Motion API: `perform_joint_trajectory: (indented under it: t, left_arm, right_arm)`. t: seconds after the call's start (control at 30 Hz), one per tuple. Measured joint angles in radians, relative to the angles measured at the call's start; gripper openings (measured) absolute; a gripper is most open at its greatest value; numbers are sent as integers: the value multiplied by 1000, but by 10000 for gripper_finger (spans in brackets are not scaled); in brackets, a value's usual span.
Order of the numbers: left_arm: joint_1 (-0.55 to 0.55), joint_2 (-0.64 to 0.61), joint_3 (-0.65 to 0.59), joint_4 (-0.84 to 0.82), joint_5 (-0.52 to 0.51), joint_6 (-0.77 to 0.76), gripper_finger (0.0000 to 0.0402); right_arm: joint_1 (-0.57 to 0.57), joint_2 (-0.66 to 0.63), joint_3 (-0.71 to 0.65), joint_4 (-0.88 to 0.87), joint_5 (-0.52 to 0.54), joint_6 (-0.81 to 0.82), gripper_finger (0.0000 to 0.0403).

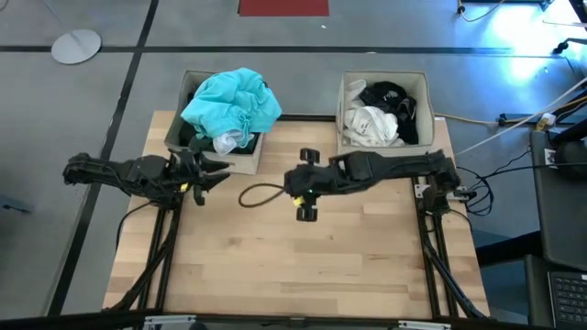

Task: Sort clothes
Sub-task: Return to Home Position

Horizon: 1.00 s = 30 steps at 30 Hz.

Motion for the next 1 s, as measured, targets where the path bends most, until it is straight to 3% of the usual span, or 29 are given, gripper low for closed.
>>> perform_joint_trajectory:
  t: [0.2, 0.77, 0.93, 1.0]
  left_arm:
    - [0, -1, -8, 2, -3, 57, 110]
    - [0, -8, -8, -25, 8, 155, 10]
    - [0, -25, -8, -51, 39, 180, 3]
    - [0, -37, -8, -51, 42, 185, 4]
  right_arm:
    - [5, -141, -290, 175, -23, 23, 140]
    - [-3, -802, -1289, 950, -124, 70, 56]
    - [-3, -941, -1507, 1121, -125, 71, 8]
    - [-3, -995, -1577, 1174, -124, 72, 6]
